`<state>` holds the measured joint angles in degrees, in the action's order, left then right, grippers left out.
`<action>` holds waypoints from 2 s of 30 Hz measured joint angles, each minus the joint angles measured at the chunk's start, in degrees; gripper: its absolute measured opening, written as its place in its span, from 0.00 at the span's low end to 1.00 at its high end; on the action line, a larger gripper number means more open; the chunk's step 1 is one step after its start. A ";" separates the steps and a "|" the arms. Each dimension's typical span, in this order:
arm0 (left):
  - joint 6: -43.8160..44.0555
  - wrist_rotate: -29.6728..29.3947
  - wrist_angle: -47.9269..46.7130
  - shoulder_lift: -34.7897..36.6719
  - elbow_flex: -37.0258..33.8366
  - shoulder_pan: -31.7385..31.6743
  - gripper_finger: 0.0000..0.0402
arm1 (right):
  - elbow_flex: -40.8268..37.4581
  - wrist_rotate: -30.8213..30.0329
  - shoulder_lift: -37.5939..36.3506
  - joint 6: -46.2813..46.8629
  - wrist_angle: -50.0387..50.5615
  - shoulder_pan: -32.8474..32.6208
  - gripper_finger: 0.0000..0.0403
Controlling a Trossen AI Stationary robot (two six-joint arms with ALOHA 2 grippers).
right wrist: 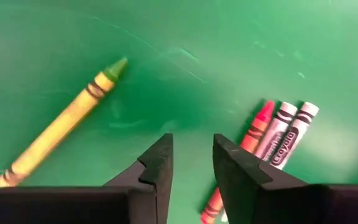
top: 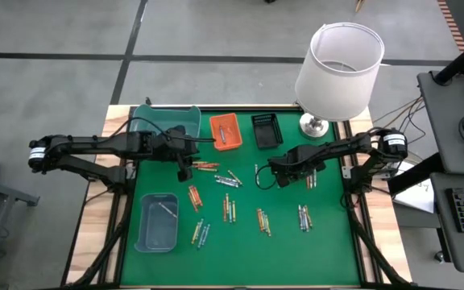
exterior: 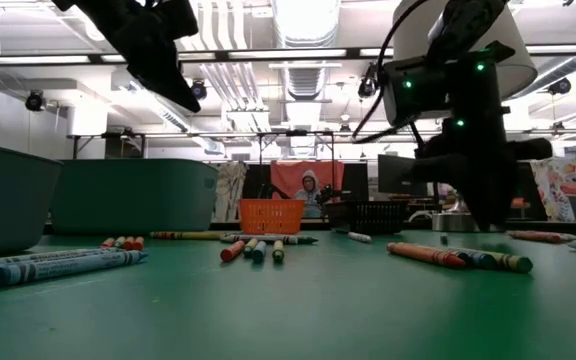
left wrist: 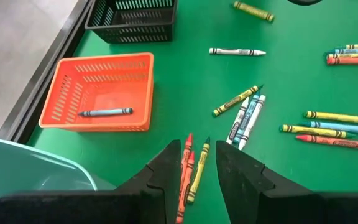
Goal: Sort crayons
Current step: Put the green crayon into the black bin
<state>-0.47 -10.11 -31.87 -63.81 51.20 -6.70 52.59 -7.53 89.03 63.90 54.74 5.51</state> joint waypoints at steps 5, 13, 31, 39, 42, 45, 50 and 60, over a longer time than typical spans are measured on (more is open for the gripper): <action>0.89 0.00 0.35 0.00 -0.01 0.00 0.21 | 2.76 -2.48 -0.02 -1.68 -7.10 0.17 0.28; 2.69 0.04 2.57 -0.26 -0.02 0.00 0.21 | 4.38 -3.29 0.81 -30.63 -29.70 0.52 0.26; 4.00 0.15 3.84 -3.25 -0.02 0.00 0.21 | 16.18 0.07 10.48 -84.80 -13.54 0.54 0.21; 2.66 0.17 4.27 -6.31 -0.02 0.00 0.21 | 20.08 0.09 16.03 -89.76 -8.57 0.54 0.21; 2.51 0.17 5.14 -7.25 -0.02 0.00 0.21 | 21.48 0.01 18.17 -91.63 -8.77 0.54 0.20; 2.49 0.18 5.77 -7.93 -0.02 0.02 0.21 | 22.91 -0.04 20.35 -92.91 -8.34 0.54 0.20; 2.47 0.17 5.85 -8.08 -0.02 0.00 0.21 | 25.44 1.03 23.70 -96.19 -6.03 0.54 0.19; 2.61 0.13 6.35 -6.17 -0.02 0.00 0.21 | 26.17 1.76 23.76 -96.90 -4.16 0.54 0.03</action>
<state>2.14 -9.98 -25.52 -69.98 51.18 -6.70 78.76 -5.77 112.80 -33.00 50.58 6.04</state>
